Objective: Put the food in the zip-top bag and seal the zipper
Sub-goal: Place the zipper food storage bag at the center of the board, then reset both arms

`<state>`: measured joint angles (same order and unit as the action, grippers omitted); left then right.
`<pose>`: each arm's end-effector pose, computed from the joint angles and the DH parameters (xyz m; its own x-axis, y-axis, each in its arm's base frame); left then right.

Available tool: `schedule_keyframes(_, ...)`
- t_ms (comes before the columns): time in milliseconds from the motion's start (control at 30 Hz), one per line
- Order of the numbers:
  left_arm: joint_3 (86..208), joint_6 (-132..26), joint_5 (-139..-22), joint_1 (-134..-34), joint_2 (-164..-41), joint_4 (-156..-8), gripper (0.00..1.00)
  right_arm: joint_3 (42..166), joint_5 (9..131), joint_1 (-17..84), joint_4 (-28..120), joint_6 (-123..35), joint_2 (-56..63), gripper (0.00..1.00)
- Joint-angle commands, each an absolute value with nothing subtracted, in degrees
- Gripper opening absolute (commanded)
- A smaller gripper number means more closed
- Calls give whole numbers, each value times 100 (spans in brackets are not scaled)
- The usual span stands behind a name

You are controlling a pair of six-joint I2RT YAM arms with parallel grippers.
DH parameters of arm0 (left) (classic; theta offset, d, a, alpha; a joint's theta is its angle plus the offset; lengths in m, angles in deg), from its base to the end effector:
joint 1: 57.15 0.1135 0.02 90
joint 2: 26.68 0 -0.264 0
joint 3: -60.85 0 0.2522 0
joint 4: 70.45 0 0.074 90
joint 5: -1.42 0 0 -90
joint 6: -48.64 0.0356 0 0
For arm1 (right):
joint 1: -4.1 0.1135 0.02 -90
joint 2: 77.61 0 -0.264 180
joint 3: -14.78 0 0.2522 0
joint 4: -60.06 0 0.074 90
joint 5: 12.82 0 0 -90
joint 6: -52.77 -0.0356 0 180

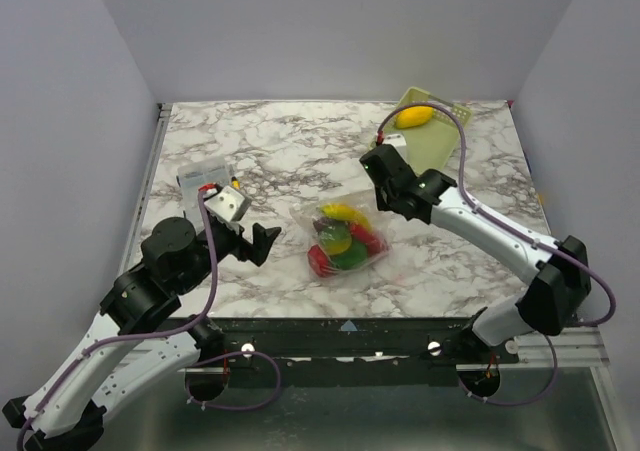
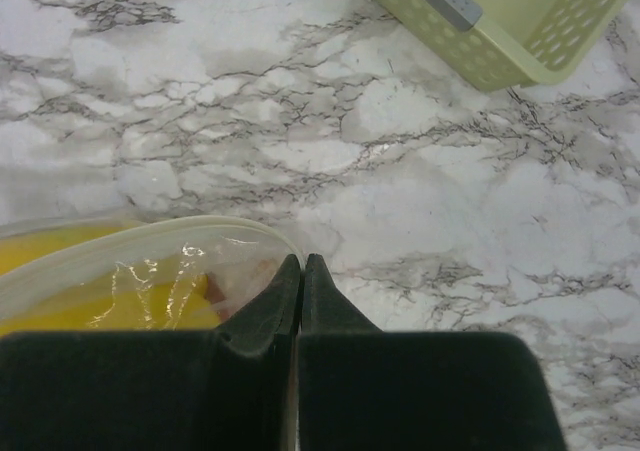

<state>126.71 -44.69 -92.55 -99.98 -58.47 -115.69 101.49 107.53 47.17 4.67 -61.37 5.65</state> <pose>0.0838 -0.0743 0.3726 -0.1783 0.0863 -0.9802 0.6191 0.7841 -0.0436 0.2353 0.1954 0.3084 -0.6728 -0.1459 -0.7253 -0.0949 0.9893 -0.1109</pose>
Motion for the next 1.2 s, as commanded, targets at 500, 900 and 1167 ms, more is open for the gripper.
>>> schedule_keyframes(500,12472,-4314,-9693,-10008,-5280,-11420,86,11659,10560,4101,829,-5751,3206,7)
schedule_keyframes(900,12610,-4250,-10043,-10010,-5051,-11180,92,11545,10676,4099,359,-5616,1796,67)
schedule_keyframes(1167,12726,-4285,-10469,-10003,-4686,-10630,99,10483,10318,4096,566,-5338,-660,85)
